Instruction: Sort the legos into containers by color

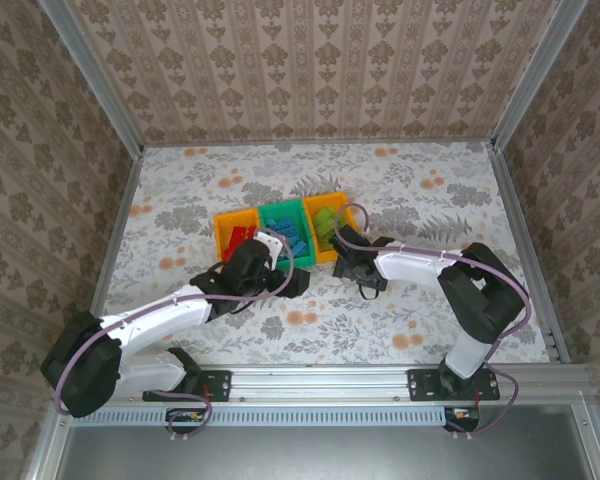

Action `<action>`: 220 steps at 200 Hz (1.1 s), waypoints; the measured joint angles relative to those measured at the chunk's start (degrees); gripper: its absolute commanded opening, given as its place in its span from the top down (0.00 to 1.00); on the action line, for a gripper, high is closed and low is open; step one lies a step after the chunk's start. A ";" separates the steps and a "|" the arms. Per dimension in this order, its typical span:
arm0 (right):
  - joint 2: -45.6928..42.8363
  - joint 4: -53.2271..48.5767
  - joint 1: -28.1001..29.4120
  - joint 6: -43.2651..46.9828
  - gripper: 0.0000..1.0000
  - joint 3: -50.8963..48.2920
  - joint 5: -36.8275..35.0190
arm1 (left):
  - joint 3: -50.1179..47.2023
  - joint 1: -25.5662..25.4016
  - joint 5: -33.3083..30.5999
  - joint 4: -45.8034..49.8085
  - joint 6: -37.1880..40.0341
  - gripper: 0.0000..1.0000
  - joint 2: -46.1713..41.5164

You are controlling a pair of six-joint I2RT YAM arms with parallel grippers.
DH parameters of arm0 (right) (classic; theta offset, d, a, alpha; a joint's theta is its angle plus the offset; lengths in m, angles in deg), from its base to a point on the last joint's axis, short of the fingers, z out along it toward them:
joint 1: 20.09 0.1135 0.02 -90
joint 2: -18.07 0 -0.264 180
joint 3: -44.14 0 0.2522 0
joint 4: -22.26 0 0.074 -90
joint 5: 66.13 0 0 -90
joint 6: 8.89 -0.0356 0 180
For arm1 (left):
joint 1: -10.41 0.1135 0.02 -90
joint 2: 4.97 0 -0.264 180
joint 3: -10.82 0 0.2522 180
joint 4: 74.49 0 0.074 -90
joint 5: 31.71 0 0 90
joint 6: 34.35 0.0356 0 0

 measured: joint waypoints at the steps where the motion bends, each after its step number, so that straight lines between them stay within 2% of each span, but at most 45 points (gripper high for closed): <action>1: 0.13 -0.09 -0.02 -0.04 0.15 0.15 -0.07 | 0.00 0.00 -0.02 -0.02 0.00 0.00 0.00; 52: 2.64 -2.84 -1.09 -0.90 0.28 2.93 -1.16 | -0.04 0.07 -0.02 -0.04 0.39 0.00 0.00; 75: 2.64 -3.30 -1.73 -0.48 0.39 2.95 -1.18 | -0.46 0.33 -0.02 -0.35 0.52 0.00 0.00; 112: 2.62 -4.07 -2.45 0.42 0.62 2.95 -1.62 | -0.72 0.37 -0.02 -0.50 0.61 0.00 0.00; 138: 2.40 -3.67 -2.56 2.16 0.74 2.97 -1.64 | -0.72 0.37 0.00 -0.68 0.61 0.00 0.00; 187: 1.66 -2.99 -2.16 5.95 0.76 2.93 -1.77 | -0.74 0.55 -0.04 -0.83 0.61 0.00 -0.28; 220: -5.05 -3.93 -0.98 8.87 0.76 3.23 -2.10 | -0.76 1.11 -0.31 -0.81 0.59 0.00 -1.40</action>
